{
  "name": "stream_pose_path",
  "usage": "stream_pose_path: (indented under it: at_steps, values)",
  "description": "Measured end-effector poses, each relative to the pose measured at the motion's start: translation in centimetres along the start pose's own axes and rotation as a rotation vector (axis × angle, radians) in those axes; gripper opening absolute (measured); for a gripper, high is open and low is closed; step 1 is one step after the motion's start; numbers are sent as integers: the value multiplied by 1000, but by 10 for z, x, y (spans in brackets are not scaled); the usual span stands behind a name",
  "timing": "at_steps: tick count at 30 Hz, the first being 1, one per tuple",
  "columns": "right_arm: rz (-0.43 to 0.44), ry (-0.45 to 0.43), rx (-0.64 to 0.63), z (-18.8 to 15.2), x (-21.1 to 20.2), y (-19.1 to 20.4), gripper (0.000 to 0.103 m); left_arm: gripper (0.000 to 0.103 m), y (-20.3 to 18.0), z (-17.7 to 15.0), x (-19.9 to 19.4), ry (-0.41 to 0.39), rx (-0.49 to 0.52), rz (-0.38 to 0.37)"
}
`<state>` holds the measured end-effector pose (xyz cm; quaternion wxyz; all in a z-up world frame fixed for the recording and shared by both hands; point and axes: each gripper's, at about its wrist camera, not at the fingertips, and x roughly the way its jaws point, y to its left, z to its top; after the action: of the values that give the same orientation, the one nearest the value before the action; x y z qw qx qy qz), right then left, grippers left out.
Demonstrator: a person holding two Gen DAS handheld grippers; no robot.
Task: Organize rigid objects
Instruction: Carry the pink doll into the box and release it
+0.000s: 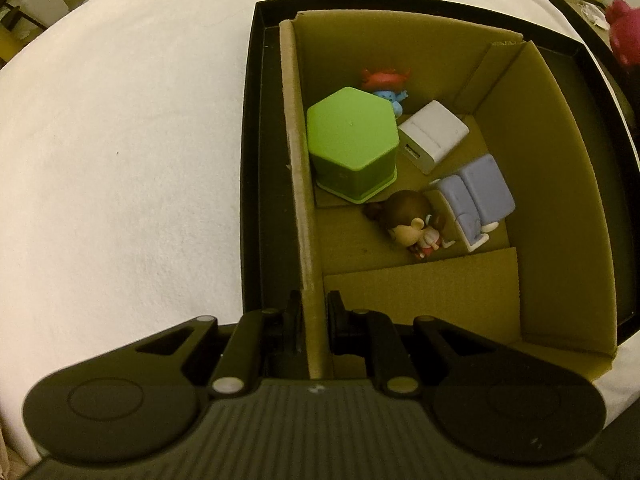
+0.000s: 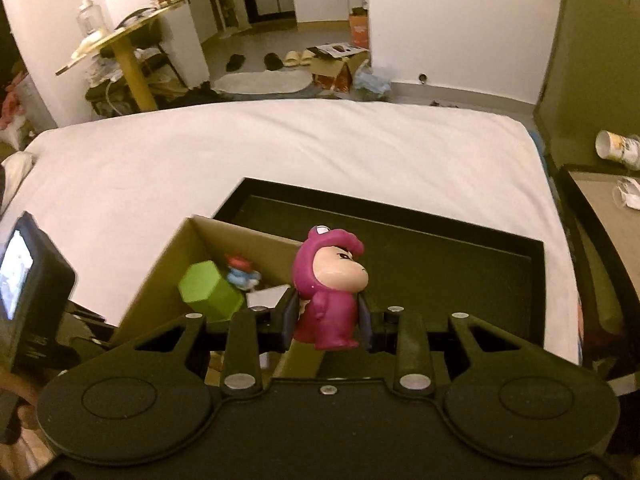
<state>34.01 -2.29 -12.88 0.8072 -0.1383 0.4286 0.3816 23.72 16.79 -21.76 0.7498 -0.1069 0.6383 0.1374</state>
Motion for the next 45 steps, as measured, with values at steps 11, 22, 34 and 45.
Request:
stream_pose_path:
  at_steps: [11, 22, 34, 45]
  values:
    - [86, 55, -55, 6, 5, 42, 31, 11, 5, 1, 1, 0, -11, -12]
    - [134, 189, -21, -11, 27, 62, 31, 11, 10, -1, 1, -6, -17, -29]
    - [120, 302, -27, -25, 48, 73, 32, 12, 13, -4, 3, -15, -19, -43]
    - [113, 377, -76, -22, 68, 83, 32, 12, 16, -5, 3, -16, -27, -52]
